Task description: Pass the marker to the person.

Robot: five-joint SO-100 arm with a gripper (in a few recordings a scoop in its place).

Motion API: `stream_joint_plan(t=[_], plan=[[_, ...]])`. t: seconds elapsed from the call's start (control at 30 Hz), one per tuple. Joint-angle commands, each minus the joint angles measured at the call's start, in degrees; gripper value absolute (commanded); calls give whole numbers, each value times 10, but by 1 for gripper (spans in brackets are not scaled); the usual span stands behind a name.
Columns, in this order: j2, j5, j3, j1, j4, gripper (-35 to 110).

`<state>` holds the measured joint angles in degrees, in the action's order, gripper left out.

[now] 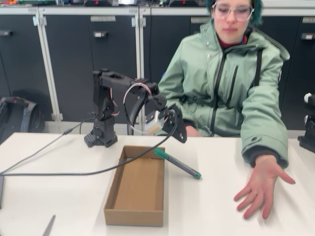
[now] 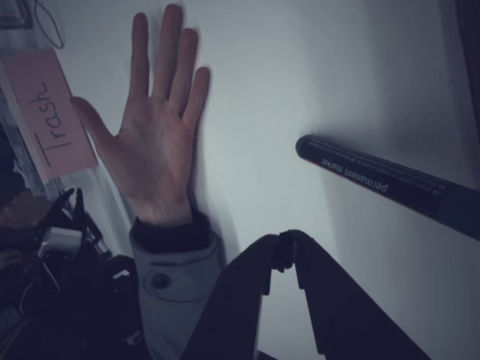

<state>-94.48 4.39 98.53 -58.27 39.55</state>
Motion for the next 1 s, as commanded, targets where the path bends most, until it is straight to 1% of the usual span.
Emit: stream_joint_plan(t=[0.0, 0.1, 0.2, 0.27, 0.43, 0.47, 0.6, 0.7, 0.83, 0.97], plan=[[-1, -159, 2, 3, -21, -5], [3, -245, 6, 1, -33, -4], [1, -323, 22, 2, -71, -1], [1, -336, 25, 0, -92, -5], [7, -345, 17, -7, -94, -5], [9, -318, 13, -9, -98, -5], [10, -69, 22, -8, -169, -5], [27, 70, 4, 11, -192, -5], [39, 179, -19, 34, -171, -5], [43, 267, -35, 45, -143, -5]])
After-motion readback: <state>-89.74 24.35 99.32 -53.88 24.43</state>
